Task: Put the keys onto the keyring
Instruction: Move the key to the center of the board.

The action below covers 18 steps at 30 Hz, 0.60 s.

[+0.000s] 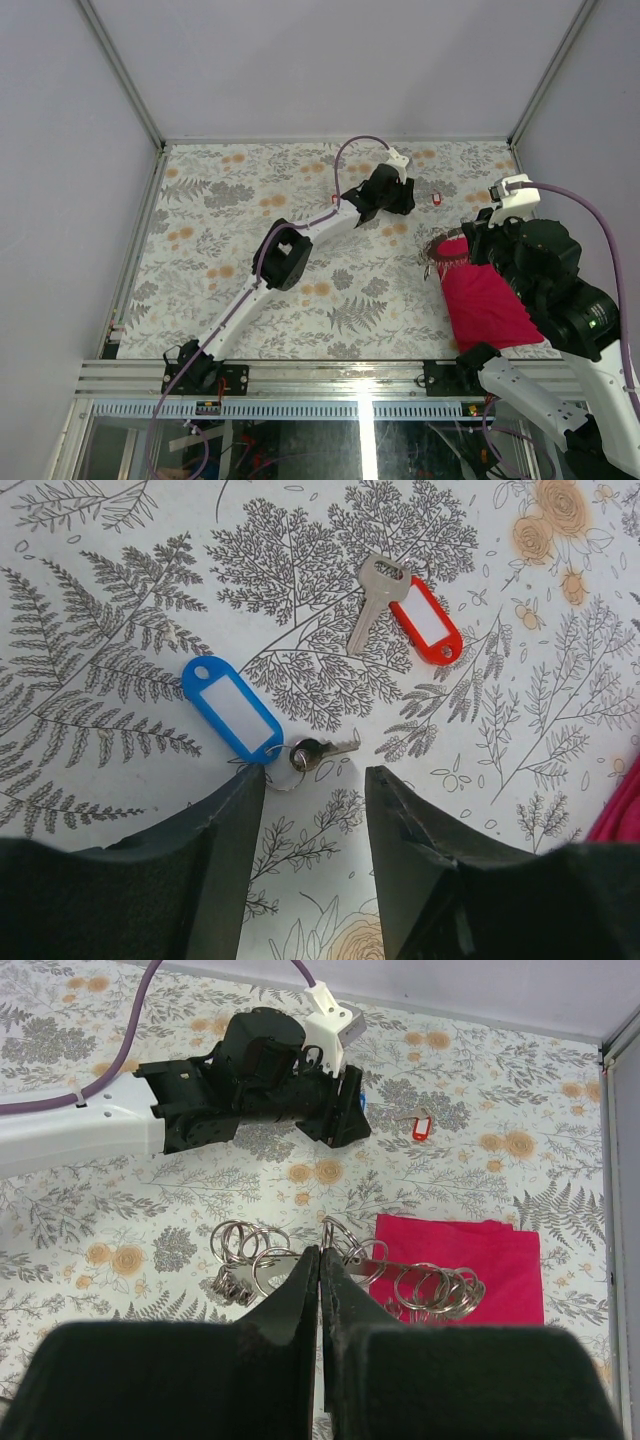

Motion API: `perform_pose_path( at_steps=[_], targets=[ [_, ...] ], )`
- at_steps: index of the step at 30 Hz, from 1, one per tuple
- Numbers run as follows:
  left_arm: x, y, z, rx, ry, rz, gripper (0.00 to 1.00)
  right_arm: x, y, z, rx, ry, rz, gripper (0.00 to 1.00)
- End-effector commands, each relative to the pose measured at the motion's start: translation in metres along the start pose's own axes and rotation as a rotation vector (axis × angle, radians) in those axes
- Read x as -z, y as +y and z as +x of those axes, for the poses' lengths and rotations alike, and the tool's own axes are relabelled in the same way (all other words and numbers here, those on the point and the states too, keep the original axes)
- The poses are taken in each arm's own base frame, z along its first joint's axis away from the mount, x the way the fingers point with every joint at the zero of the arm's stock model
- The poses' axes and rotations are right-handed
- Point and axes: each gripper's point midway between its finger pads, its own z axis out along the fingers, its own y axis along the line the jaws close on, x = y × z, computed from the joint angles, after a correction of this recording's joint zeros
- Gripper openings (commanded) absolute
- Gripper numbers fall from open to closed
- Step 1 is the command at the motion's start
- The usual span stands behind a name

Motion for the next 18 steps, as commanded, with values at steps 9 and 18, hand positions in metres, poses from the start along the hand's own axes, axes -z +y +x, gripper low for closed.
perform_pose_path(
  at_steps=[9, 18],
  targets=[
    [0.021, -0.03, -0.057, 0.026, -0.164, 0.058, 0.39, 0.0, 0.001, -0.022, -0.023, -0.085, -0.002, 0.01],
    [0.034, -0.053, -0.098, 0.029, -0.287, 0.097, 0.39, -0.002, 0.0, -0.019, -0.02, -0.08, 0.003, 0.01]
  ],
)
